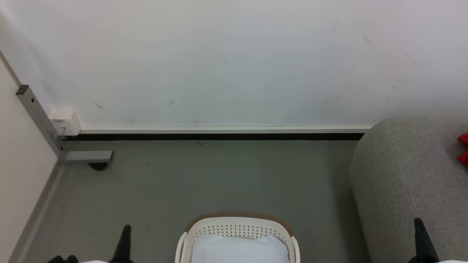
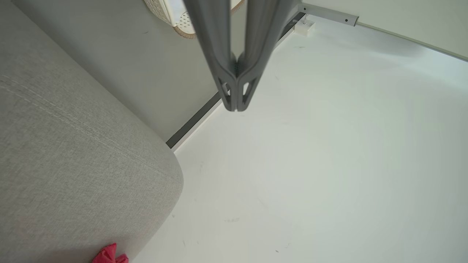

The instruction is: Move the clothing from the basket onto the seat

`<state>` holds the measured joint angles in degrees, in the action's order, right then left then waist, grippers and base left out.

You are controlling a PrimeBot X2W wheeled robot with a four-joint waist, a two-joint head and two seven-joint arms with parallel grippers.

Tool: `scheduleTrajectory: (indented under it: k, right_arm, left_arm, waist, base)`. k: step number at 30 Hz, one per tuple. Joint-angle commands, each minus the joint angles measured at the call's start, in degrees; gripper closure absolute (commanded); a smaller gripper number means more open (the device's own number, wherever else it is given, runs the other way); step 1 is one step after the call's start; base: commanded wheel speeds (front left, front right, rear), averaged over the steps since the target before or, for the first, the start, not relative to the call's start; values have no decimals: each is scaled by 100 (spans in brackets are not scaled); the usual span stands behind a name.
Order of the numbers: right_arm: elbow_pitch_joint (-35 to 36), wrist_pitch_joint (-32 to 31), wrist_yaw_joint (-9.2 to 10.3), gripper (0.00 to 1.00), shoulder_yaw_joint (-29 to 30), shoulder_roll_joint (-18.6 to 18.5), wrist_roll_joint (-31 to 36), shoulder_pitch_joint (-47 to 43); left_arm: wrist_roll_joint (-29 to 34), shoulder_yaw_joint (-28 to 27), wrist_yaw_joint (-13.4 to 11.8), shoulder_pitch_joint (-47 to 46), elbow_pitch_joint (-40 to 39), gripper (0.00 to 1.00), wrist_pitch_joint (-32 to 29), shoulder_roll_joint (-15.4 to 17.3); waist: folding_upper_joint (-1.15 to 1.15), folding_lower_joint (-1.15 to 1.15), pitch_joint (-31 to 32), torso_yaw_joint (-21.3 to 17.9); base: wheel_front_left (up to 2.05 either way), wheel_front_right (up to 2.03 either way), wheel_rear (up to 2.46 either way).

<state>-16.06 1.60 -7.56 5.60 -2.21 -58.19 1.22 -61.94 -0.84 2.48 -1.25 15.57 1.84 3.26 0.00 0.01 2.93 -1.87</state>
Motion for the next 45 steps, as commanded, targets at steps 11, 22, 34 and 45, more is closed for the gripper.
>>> scheduleTrajectory:
  k: [11, 22, 34, 45]
  right_arm:
    - [110, -174, 8, 100, 33, -75, -768, 226]
    - [132, -328, 9, 100, 50, -80, -1399, 288]
    - [159, -487, 10, 100, 68, -84, -2029, 380]
    - [185, -619, 11, 100, 84, -87, -2551, 439]
  left_arm:
    - [-684, -148, 122, -207, -92, 100, -190, 6]
    - [-1242, -249, 223, -283, -108, 100, -345, -2]
    - [-1797, -359, 313, -367, -124, 100, -504, -11]
    - [-2266, -442, 392, -424, -138, 100, -642, -18]
  waist:
    - [0, -1, -50, 30]
    - [0, -1, -102, 61]
    - [0, -1, -158, 95]
    - [0, -1, -210, 126]
  base:
    - [0, 0, 0]
    - [0, 0, 0]
    - [0, 0, 0]
    - [0, 0, 0]
